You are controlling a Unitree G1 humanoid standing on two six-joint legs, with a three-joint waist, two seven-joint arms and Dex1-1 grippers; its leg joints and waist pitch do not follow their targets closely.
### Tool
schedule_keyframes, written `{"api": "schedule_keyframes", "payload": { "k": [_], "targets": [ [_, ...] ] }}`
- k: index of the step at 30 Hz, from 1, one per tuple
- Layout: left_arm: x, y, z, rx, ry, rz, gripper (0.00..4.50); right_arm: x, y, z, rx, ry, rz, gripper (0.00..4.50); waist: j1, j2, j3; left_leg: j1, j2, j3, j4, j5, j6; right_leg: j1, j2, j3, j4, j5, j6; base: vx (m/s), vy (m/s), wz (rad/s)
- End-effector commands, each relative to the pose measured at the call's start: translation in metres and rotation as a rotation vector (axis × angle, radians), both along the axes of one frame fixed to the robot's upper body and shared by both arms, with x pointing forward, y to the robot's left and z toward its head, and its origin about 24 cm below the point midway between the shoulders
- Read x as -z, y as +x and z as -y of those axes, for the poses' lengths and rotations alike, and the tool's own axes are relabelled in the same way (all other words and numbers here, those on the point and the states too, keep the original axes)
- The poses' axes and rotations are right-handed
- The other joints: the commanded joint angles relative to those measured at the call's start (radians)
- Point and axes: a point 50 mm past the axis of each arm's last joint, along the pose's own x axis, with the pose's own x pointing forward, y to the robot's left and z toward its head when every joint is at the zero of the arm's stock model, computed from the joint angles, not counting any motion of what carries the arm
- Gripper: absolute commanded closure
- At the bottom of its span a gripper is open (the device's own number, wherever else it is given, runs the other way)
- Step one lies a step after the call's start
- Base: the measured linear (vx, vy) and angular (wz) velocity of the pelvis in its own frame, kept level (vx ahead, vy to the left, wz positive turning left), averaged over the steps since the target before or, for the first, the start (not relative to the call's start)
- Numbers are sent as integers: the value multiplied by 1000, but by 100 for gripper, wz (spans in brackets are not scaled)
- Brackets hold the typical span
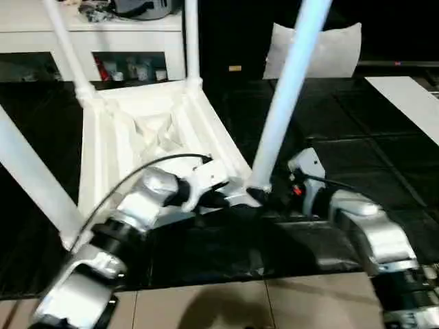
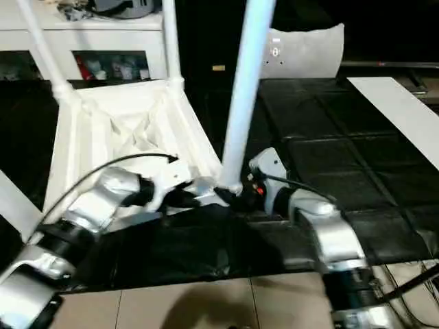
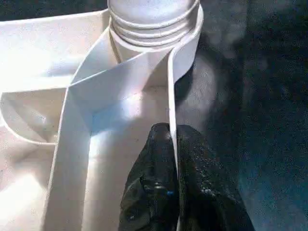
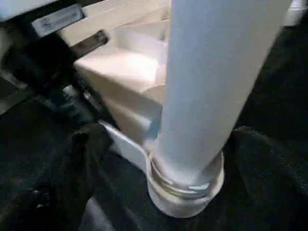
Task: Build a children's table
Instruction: Rotate leg to tighten
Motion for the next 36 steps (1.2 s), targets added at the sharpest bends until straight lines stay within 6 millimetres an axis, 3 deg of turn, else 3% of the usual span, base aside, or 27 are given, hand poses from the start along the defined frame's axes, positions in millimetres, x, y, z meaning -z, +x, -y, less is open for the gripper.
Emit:
{"api": "schedule_keyframes", "payload": {
  "k": [1,6,8,10,12,17,24,26,30,32,36],
  "targets": [
    [-10,-8,7,181,10,40,450,-4,-6,1,-121,-19,5,5,6,0,-74,-1,20,3,-61,-137,96,72,-79,53,-73,-347,-115,0,0,0],
    [-8,-16,3,292,37,17,450,-3,-13,5,-269,-58,-35,5,23,0,-72,3,25,6,-62,-138,88,67,-80,56,-69,-340,-131,0,0,0],
    [-7,-21,-1,358,68,3,450,-4,-15,6,-353,-50,-66,20,31,-6,-72,4,26,6,-63,-145,83,67,-81,57,-68,-354,-126,0,0,0],
    [-7,-22,-2,374,77,-3,450,-4,-15,6,-374,-45,-76,20,37,-4,-72,5,26,8,-62,-148,83,65,-81,57,-70,-370,-121,0,0,0],
    [-7,-25,-5,402,88,-9,450,-4,-13,5,-397,-39,-84,53,43,-8,-71,5,25,8,-62,-149,77,64,-81,56,-71,-394,-114,0,0,0],
    [-8,-27,-6,428,92,-13,450,-4,-11,3,-408,-32,-87,98,43,-9,-71,4,23,8,-61,-141,68,63,-81,54,-75,-430,-91,0,0,0],
    [-8,-28,-6,450,94,-17,450,-4,-11,1,-446,4,-114,147,44,-8,-74,1,22,8,-60,-127,72,64,-80,54,-71,-405,-92,0,0,0],
    [-8,-28,-7,451,96,-18,450,-4,-11,0,-456,9,-121,182,44,-6,-74,1,23,8,-60,-127,72,64,-79,53,-71,-402,-96,0,0,0],
    [-8,-28,-8,451,98,-21,450,-3,-10,0,-465,12,-128,197,44,-7,-74,2,22,9,-60,-125,70,64,-79,54,-71,-404,-95,0,0,0],
    [-8,-28,-9,451,98,-23,450,-3,-11,-1,-469,16,-133,232,45,-7,-73,1,22,8,-60,-127,70,64,-79,53,-71,-406,-95,0,0,0],
    [-7,-28,-10,449,97,-27,450,-2,-11,-2,-476,18,-142,249,45,-6,-73,2,22,8,-60,-134,67,64,-80,53,-73,-419,-92,0,0,0]
  ]
}}
